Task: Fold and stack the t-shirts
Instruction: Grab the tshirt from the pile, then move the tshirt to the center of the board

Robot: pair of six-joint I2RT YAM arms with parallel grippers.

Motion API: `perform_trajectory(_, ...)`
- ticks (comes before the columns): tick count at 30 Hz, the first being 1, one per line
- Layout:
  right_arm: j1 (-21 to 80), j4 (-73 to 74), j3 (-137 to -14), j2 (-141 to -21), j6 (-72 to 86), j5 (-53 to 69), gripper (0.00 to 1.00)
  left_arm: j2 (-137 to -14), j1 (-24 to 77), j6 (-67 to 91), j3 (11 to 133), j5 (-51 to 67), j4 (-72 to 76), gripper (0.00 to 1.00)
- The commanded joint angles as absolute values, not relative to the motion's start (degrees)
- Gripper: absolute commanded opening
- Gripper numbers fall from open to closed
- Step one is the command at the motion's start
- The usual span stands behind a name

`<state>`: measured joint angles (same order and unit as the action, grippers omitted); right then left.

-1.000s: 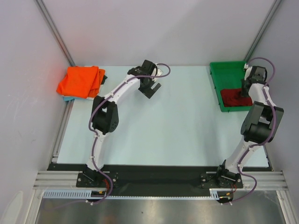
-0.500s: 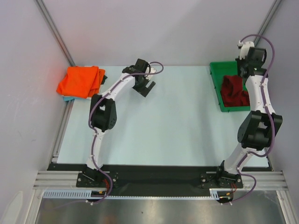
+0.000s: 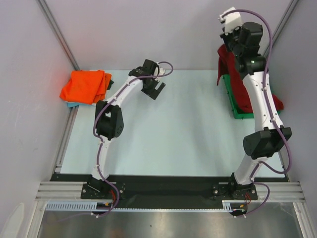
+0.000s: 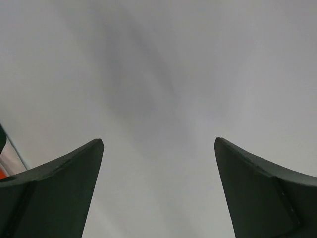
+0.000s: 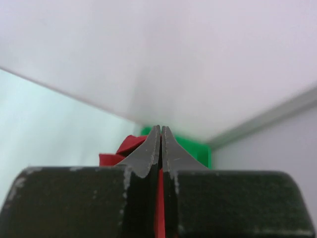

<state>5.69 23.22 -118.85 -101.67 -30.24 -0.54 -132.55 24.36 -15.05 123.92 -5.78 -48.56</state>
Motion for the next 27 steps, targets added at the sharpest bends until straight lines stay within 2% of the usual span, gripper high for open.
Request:
perform_trajectory(1,11.6,12.5,-125.8,-99.9,-36.1,2.9,0.00,-130.5,23.6,-14.9,127.4,-6.0,-47.2,1.00)
perform_trajectory(6,17.7,9.2,-134.4,-102.6,-37.9,4.3,0.00,-129.6,21.9,-15.0,127.4,-7.0,-46.9,1.00)
perform_trajectory(9,21.3,7.3,-143.8,-105.8,-38.8,4.8,0.00,-128.9,20.6,-14.8,126.9,-7.2,-47.1,1.00)
perform_trajectory(14,25.0,-1.2,-151.2,-107.4,-41.1,5.3,0.00,-128.2,18.8,-14.8,126.4,-7.2,-46.8,1.00)
perform_trajectory(27,26.7,-3.3,-151.9,-106.4,-43.1,5.3,0.00,-130.2,18.2,-15.1,129.0,-8.0,-46.2,1.00)
